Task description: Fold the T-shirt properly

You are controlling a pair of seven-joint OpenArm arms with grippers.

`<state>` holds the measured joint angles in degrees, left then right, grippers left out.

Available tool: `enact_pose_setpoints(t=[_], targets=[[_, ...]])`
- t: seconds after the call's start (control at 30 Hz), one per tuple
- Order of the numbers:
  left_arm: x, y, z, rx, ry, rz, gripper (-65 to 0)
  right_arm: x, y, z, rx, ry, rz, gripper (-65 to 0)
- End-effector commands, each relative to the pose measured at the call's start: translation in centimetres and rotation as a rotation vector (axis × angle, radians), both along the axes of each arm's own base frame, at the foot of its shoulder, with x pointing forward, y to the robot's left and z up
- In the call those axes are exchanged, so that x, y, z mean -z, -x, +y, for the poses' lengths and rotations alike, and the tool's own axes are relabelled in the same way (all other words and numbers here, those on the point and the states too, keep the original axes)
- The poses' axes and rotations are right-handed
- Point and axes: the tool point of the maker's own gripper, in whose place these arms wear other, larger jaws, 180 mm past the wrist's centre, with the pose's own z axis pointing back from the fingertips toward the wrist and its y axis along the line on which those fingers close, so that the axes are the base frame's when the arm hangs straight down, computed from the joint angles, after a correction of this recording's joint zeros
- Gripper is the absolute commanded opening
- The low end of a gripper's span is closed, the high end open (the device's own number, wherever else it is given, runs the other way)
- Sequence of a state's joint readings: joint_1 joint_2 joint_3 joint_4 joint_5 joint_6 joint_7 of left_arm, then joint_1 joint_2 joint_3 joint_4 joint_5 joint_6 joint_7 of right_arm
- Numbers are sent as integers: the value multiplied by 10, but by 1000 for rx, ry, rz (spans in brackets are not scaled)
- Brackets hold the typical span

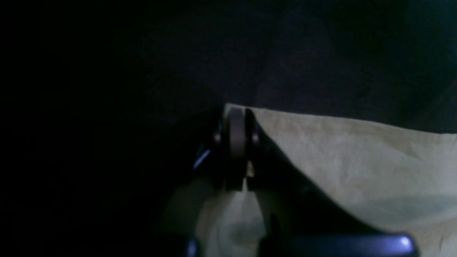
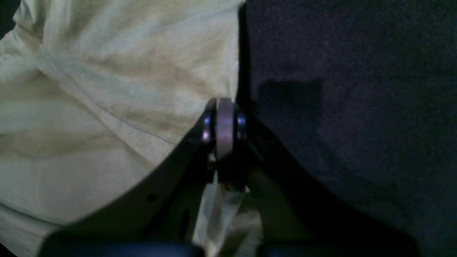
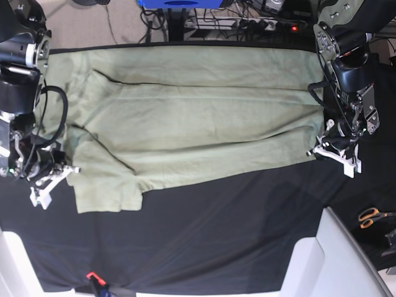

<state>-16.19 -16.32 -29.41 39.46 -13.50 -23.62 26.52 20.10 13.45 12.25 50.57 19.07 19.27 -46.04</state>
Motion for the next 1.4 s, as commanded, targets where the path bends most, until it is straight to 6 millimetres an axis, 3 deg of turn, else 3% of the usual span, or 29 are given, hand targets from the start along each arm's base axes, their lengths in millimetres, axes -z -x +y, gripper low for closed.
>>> enact_pose_setpoints(t=[0.0, 0.17, 0.37, 0.73, 1.1, 1.27, 1.37], targets=[[0, 0, -1, 26, -8, 33, -650, -17, -17, -8, 7, 11, -59, -648], [-7, -6, 3, 32, -27, 17, -650, -23, -21, -9, 4, 16, -76, -648], [-49, -32, 10, 67, -99, -60, -650, -53, -40, -10, -11, 47, -173, -648], [-117, -67, 14, 108, -188, -163, -650, -81, -66, -11, -8, 54, -265, -648], [-129, -78, 12, 109, -187, -189, -650, -95, -88, 13, -143, 130, -393, -648], [-125, -75, 12, 109, -187, -181, -650, -76, -84, 6, -109, 115, -377, -648], [-121, -71, 12, 108, -184, -173, -650, -60, -77, -9, -78, 123, -344, -648]])
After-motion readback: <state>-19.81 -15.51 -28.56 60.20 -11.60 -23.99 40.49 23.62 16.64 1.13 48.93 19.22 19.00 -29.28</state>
